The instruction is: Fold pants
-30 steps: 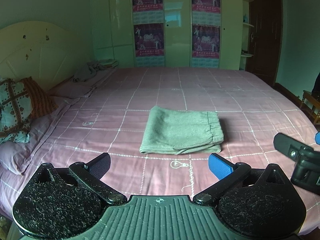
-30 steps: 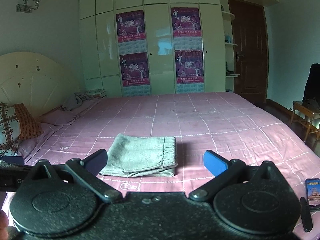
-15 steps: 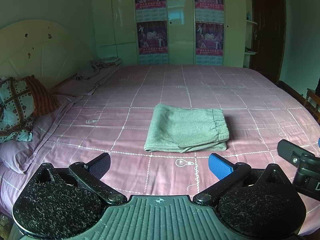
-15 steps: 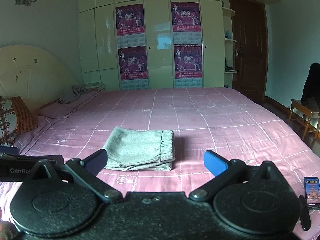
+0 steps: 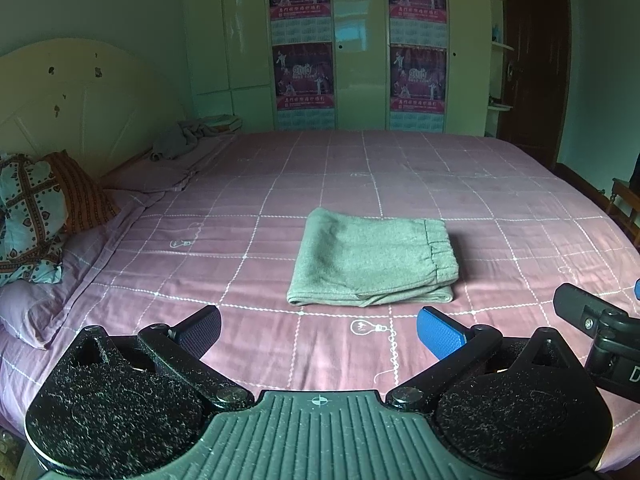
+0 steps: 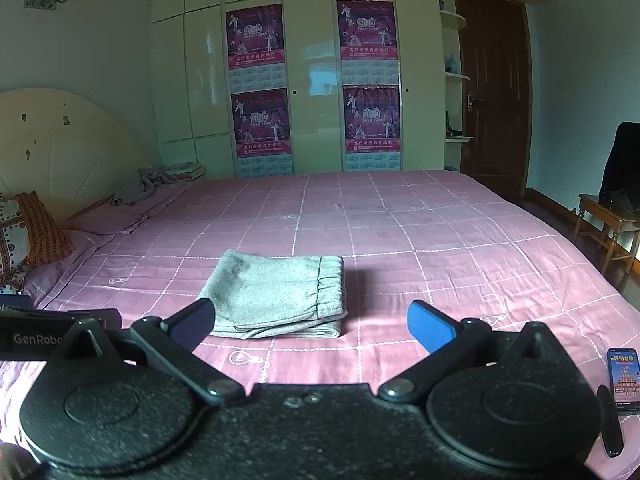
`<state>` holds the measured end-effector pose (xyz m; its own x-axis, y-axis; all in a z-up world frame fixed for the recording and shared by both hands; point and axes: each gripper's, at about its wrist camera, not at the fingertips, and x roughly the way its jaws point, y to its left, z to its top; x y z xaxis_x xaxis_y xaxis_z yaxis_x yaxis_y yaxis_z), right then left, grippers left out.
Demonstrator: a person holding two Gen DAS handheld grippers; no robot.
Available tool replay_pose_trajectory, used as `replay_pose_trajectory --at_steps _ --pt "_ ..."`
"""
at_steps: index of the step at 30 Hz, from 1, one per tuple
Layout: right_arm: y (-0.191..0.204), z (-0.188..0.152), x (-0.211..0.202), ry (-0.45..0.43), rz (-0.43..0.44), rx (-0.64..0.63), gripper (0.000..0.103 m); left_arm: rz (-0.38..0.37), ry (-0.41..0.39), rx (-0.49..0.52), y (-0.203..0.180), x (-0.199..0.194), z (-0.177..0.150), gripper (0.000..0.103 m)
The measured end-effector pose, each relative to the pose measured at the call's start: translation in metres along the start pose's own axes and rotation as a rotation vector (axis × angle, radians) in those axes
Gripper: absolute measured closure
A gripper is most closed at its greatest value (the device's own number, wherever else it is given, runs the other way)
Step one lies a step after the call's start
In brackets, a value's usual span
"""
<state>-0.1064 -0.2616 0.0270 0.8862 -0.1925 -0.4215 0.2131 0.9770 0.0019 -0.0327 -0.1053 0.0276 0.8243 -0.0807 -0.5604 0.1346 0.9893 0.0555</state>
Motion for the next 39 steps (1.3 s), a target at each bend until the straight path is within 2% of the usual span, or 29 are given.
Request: replay_pose_trajectory --at_steps 39 --pt "-0.0031 -0.0039 0.0022 0.01 0.01 -0.009 0.0 -0.008 0.004 0.002 -0.0031 0.0015 -0.0019 0.0"
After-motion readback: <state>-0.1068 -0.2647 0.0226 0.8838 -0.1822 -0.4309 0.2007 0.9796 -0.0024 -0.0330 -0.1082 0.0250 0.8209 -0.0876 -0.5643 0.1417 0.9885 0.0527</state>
